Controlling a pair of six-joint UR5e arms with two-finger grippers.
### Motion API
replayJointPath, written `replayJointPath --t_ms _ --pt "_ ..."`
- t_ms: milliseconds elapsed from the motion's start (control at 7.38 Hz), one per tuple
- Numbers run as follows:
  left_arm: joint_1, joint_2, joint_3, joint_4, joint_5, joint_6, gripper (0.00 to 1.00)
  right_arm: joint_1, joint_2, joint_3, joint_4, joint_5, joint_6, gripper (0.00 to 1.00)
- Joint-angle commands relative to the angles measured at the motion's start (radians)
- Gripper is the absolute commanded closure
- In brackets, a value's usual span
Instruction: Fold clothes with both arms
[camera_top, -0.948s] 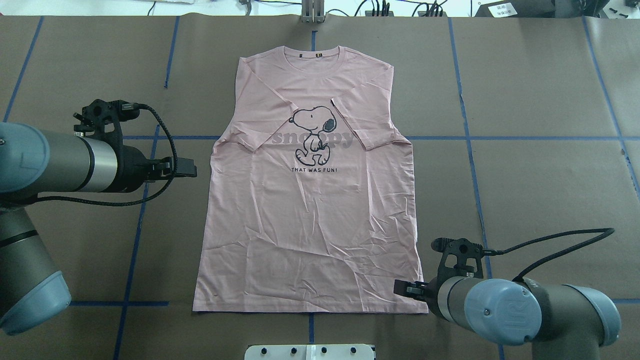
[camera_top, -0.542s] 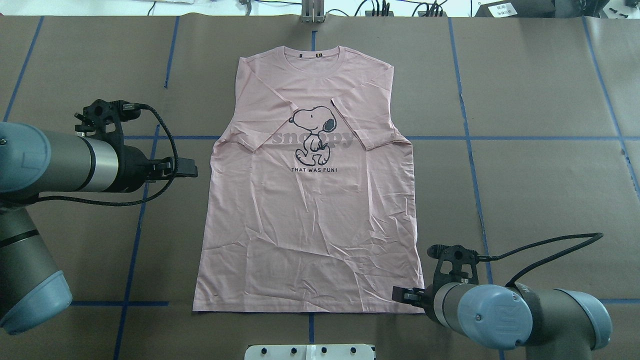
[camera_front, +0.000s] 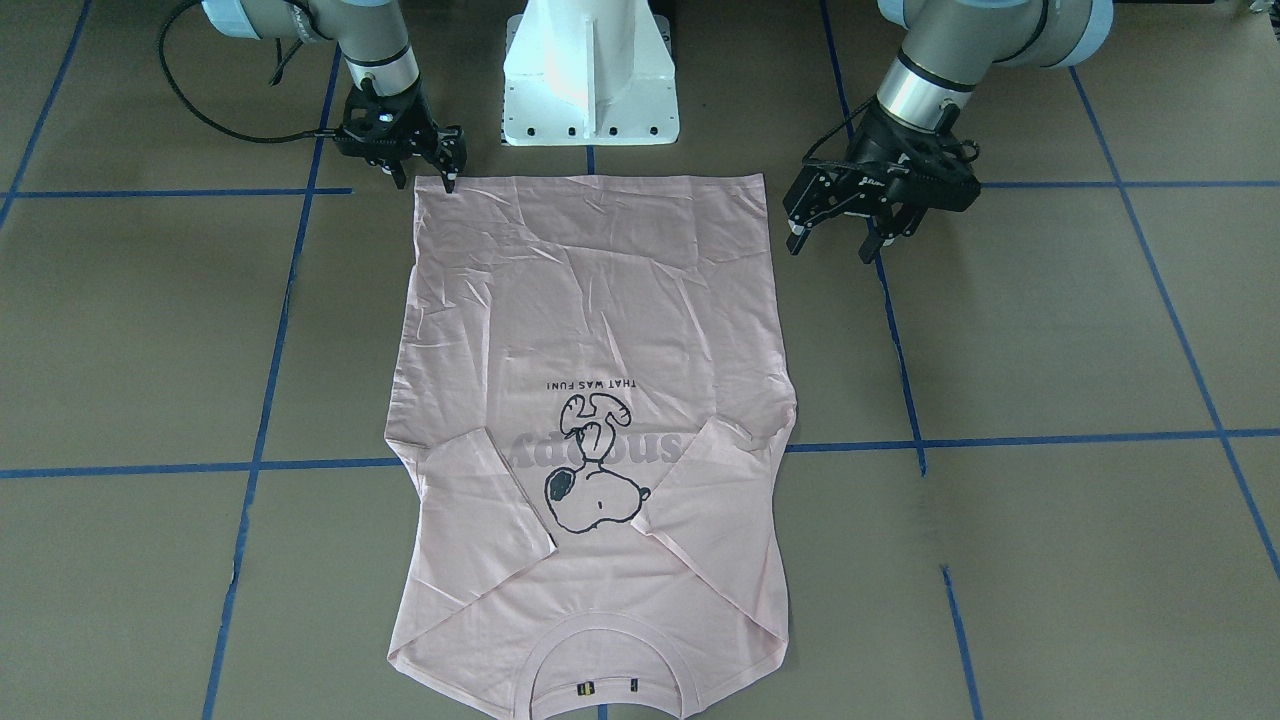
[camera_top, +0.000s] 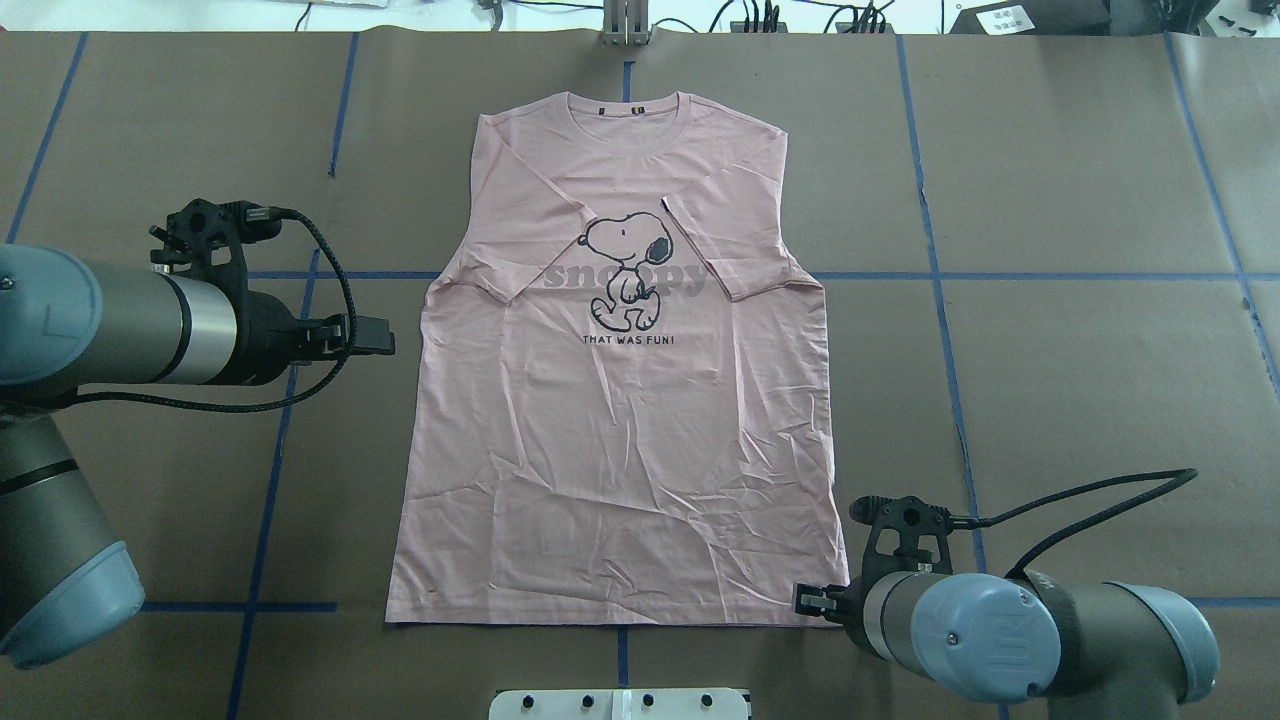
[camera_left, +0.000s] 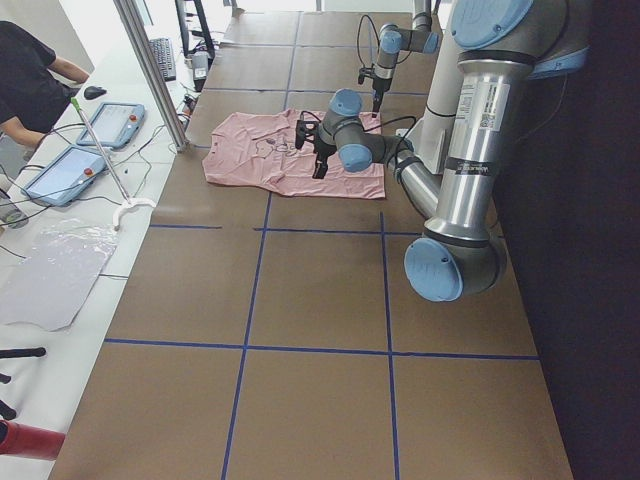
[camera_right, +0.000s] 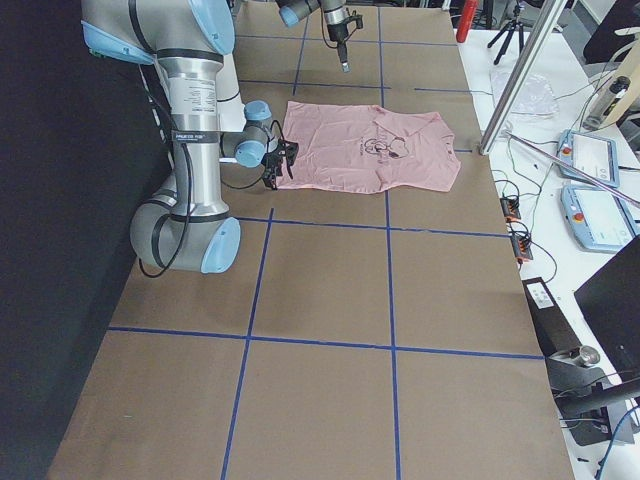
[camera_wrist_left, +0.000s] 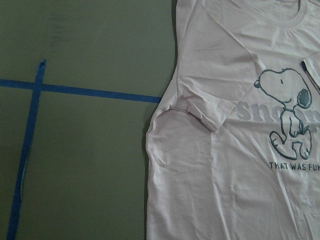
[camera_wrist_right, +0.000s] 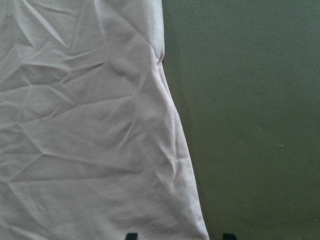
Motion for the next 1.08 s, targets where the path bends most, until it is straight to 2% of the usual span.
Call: replayJointPath --t_ms 0,135,271,406,542,677,948 --pt "0.002 -0.003 0.002 0.002 -0.001 0.0 0.0 0.001 0.001 0.003 0.0 0.011 -0.001 0.87" --pt "0.005 -0.005 0.003 0.002 -0.001 0.0 0.0 0.0 0.001 0.003 0.0 0.011 -0.001 0.94" --pt "0.003 -0.005 0.003 0.002 -0.002 0.0 0.0 0.001 0.001 0.003 0.0 0.011 -0.001 0.96" --pt "0.005 -0.006 0.005 0.002 -0.002 0.002 0.0 0.004 0.001 0.006 0.0 0.019 -0.001 0.74" --pt "0.005 -0.006 0.005 0.002 -0.002 0.002 0.0 0.004 -0.003 0.006 0.0 0.019 -0.001 0.14" --pt "0.005 -0.008 0.005 0.002 -0.001 0.002 0.0 0.004 -0.004 0.006 0.0 0.017 -0.001 0.0" --pt "0.005 -0.014 0.009 0.002 -0.002 0.002 0.0 0.003 -0.007 -0.002 -0.002 0.016 -0.001 0.0"
